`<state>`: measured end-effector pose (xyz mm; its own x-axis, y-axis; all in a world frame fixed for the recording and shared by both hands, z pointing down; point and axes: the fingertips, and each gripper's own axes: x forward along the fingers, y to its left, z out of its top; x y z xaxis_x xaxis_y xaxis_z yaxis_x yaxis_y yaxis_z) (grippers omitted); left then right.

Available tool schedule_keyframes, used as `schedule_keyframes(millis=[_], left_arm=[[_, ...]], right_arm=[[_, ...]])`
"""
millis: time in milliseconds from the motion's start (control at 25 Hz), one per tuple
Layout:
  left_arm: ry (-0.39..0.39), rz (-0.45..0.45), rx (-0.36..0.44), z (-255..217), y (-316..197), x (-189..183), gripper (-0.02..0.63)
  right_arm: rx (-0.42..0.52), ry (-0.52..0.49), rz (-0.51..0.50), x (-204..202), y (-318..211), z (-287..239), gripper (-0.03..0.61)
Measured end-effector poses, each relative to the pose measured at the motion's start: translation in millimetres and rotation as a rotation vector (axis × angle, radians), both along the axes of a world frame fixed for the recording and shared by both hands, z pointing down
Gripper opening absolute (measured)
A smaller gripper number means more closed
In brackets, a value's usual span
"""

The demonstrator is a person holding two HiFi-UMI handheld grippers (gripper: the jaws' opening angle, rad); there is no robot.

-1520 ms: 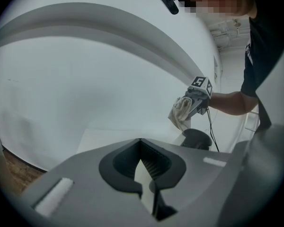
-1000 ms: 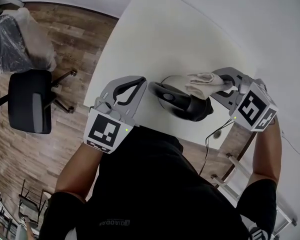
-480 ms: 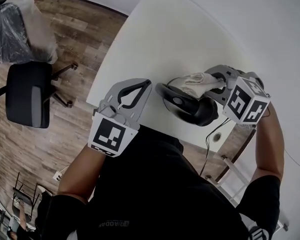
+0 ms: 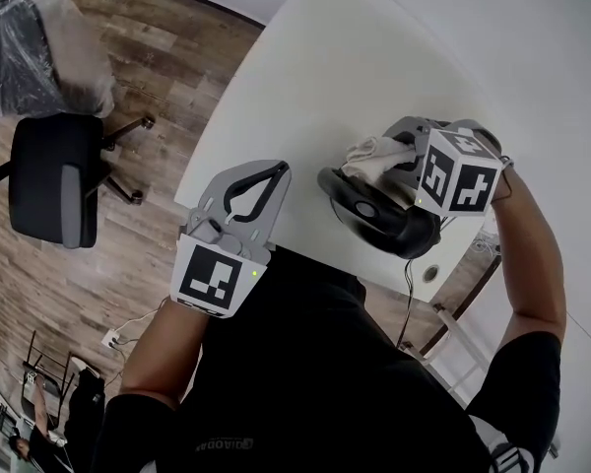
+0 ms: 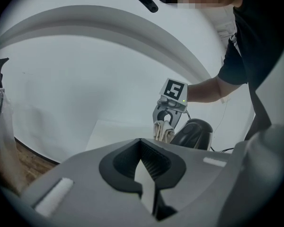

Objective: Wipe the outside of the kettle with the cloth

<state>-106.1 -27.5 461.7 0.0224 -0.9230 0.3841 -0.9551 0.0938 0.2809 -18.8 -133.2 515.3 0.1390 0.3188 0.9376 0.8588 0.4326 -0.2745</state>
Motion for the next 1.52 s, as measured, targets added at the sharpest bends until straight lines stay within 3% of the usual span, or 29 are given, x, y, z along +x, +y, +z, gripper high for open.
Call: schedule_keyframes(millis=[720,1160,1320,1520], left_arm=[[0.036,0.006,-0.013,13.2,28.8,-4.2,0.006],[0.048,0.052,-0.017,19.2,43.3,-27.6,0.006],[0.049,0.09,-0.007,15.1,40.3,-36.1,0.006],[-0.033,0.218,0.033,5.7,33.8,-36.3,0.006]], right_arm=[[0.048,0.189,-0.102,1.9,14.2,94.1,0.091],[0.081,0.206,-0.15,-0.2,20.4,108.0,0.091],[0.095,0.169,-0.028,-7.9,3.1,97.6,0.091],[0.074,0.035,0.37,-19.1,-39.0,48.6,0.091]])
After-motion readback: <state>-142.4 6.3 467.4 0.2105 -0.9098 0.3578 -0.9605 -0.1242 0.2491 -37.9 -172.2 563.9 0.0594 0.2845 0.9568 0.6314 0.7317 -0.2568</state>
